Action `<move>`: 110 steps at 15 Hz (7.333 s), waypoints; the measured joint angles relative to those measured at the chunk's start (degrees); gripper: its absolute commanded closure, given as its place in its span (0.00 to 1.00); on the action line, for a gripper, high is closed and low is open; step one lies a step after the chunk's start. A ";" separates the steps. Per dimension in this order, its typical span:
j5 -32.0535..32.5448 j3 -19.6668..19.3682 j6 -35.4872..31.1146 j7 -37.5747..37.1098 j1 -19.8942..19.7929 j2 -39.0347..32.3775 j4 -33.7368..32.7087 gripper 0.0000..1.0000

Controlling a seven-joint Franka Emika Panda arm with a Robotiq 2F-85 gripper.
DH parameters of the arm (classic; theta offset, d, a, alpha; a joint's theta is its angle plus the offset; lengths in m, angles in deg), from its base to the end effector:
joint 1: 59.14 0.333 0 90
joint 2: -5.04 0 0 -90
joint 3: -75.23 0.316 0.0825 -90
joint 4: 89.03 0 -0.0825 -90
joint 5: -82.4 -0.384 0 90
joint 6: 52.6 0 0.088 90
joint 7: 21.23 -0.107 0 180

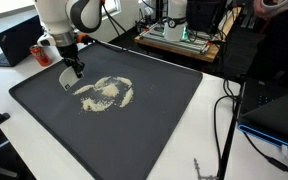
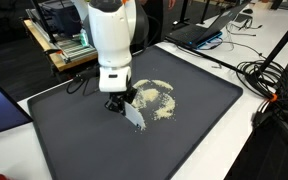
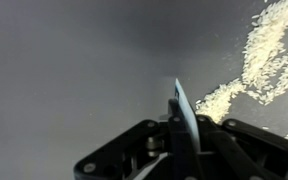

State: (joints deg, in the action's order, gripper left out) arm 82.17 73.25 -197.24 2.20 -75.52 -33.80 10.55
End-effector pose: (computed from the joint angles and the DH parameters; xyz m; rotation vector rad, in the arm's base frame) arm 0.6443 -0.2115 0.1983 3.0783 0.1450 0.1467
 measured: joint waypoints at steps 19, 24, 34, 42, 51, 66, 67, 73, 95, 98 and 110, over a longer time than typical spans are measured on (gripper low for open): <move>3.60 -0.04 -1.81 0.48 1.40 -5.95 -5.63 0.99; 4.13 0.89 -3.02 2.67 1.45 -5.04 -3.82 0.99; 4.55 4.51 -7.11 7.45 1.58 1.38 7.99 0.99; 4.85 7.24 -8.98 11.44 2.33 6.05 16.24 0.99; 6.04 7.03 -9.43 13.04 4.49 9.68 21.07 0.99; 6.52 5.93 -8.11 9.56 10.17 25.75 27.16 0.99; 6.90 5.99 -7.43 8.67 11.38 26.59 27.30 0.99; 18.64 5.64 -2.65 -4.24 18.60 28.27 26.14 0.96; 36.43 5.91 9.57 -13.81 29.26 16.62 9.65 0.99; 39.24 5.89 9.43 -18.29 30.64 15.01 9.29 0.99; 42.63 5.28 2.40 -39.72 32.12 13.57 15.89 0.99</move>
State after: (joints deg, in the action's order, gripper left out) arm 124.80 78.53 -194.85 -37.52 -43.40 -20.23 26.43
